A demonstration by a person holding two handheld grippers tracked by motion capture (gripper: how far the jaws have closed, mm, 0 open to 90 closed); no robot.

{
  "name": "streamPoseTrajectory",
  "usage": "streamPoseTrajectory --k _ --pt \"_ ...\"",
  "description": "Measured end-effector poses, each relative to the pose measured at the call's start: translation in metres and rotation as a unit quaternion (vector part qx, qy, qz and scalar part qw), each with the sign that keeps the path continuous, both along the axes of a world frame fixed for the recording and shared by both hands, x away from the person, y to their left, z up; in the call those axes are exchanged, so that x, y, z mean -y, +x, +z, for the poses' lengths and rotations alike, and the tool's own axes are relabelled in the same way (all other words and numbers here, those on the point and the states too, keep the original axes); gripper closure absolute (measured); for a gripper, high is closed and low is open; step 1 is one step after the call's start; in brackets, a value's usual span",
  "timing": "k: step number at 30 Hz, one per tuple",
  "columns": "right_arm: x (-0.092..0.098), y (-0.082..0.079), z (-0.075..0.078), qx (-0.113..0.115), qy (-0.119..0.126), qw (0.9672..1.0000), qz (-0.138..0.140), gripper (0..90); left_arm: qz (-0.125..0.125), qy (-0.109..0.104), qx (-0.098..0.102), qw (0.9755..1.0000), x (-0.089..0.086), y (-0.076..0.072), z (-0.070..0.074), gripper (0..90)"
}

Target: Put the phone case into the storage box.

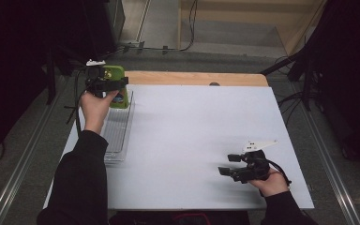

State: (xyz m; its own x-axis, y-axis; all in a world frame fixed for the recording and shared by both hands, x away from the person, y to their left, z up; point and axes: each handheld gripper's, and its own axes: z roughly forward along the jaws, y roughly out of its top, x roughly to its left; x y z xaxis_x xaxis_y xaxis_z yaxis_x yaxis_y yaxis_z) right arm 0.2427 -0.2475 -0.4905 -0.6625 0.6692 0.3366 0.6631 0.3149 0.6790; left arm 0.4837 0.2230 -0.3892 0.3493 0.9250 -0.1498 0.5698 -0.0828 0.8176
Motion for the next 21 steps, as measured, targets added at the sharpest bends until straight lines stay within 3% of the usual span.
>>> streamPoseTrajectory --k 10,14,21 --pt "0.000 0.000 0.000 -0.002 0.001 1.0000 0.001 25.4 0.002 -0.009 -0.010 0.9999 -0.001 0.017 -0.020 16.4" --pt "0.000 0.000 -0.001 -0.003 0.001 1.0000 0.001 25.4 0.003 0.015 -0.009 0.9998 0.004 0.021 -0.027 16.4" --pt "-0.001 0.000 -0.001 -0.003 0.002 1.0000 0.000 25.4 0.013 0.006 -0.024 0.9996 -0.001 0.028 -0.037 16.1"
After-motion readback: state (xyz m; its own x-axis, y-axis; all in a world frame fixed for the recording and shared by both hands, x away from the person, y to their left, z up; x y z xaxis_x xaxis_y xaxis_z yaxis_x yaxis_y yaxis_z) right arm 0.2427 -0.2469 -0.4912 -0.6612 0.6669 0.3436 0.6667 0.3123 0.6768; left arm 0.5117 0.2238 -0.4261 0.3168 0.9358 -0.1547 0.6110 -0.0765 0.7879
